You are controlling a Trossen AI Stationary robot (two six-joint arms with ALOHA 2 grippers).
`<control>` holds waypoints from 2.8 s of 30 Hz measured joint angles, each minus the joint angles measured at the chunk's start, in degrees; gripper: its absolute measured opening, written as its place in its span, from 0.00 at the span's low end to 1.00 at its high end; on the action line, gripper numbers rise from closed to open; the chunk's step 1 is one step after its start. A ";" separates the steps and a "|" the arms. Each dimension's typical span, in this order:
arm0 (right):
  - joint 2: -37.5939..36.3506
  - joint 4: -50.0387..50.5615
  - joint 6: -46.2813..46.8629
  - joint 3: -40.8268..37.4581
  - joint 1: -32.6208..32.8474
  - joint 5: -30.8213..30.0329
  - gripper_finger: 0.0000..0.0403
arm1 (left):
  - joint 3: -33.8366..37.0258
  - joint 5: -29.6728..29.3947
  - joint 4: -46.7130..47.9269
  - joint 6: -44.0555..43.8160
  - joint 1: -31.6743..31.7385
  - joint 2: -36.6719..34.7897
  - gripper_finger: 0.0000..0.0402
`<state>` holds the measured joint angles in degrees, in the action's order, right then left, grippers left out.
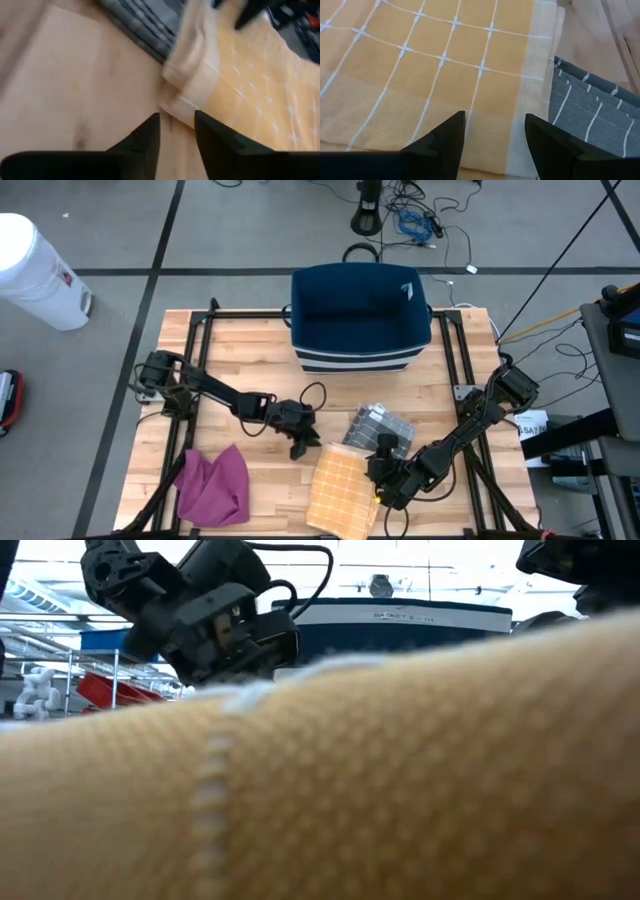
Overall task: Fold towel
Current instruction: Stack the orange patterned towel on the gray patterned towel
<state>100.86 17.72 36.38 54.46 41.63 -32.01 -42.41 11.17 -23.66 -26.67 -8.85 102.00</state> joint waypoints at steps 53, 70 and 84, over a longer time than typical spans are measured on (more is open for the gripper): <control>-0.02 7.85 21.75 0.02 2.37 -3.60 0.48 | -15.15 16.41 -1.68 19.66 -0.19 10.47 0.01; -0.02 6.59 13.86 0.07 1.72 -7.28 0.48 | -31.15 -1.57 29.89 53.91 -6.86 10.38 0.01; -0.02 1.93 7.60 0.07 0.76 -5.38 0.48 | -34.64 -17.51 31.09 70.59 -12.80 9.56 0.01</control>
<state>100.84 19.65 43.99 54.52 42.39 -37.39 -77.06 -6.34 7.43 43.91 -21.65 111.56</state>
